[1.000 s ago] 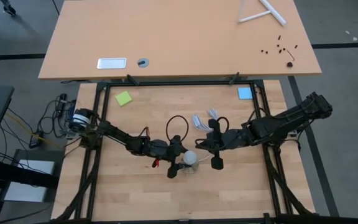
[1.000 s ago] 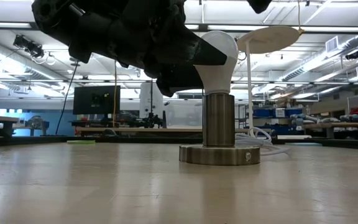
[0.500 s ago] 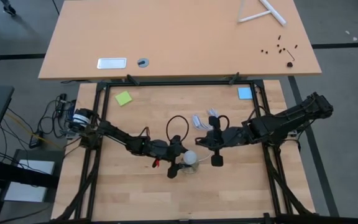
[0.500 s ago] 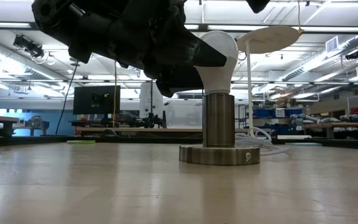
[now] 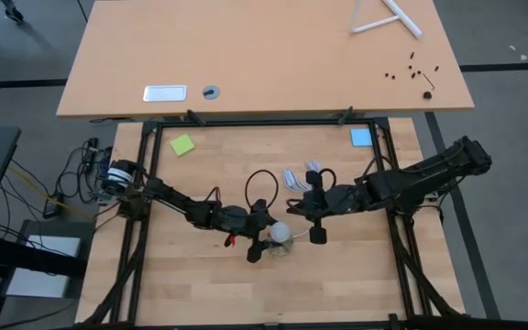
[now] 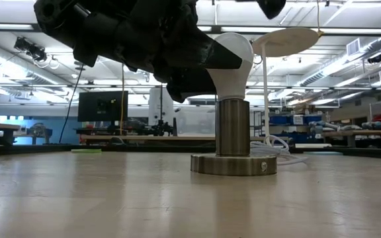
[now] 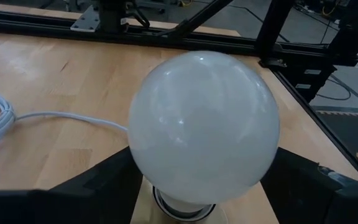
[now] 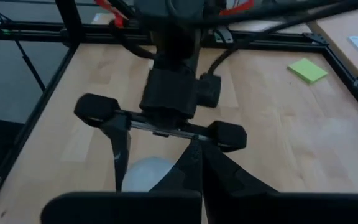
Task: Screw lightbulb
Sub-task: Insert the lightbulb into the lamp
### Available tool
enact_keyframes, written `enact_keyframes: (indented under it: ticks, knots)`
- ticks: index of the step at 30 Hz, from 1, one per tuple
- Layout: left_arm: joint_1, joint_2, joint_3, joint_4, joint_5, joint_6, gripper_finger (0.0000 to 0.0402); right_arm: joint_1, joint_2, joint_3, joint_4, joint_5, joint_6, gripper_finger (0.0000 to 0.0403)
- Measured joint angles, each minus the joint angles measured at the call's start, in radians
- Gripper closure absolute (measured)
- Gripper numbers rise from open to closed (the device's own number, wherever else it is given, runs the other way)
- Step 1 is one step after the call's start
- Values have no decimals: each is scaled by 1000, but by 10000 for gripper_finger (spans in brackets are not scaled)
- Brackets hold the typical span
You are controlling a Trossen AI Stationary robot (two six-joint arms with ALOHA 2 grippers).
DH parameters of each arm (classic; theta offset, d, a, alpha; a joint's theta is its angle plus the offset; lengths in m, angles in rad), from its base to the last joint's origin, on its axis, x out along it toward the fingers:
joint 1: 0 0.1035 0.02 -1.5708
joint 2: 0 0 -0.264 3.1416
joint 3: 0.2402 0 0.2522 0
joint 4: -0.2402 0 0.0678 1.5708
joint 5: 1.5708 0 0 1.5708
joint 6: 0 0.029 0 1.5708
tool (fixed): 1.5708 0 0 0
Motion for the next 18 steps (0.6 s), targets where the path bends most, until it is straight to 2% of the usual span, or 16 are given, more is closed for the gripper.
enact_keyframes:
  ticks: [8,18]
  knots:
    - [0,0,0,0,0,2,99,-30,2,-116,158,-36,1,396]
    - [0,-1,0,-14,-9,-4,99,11,68,-136,267,-43,0,396]
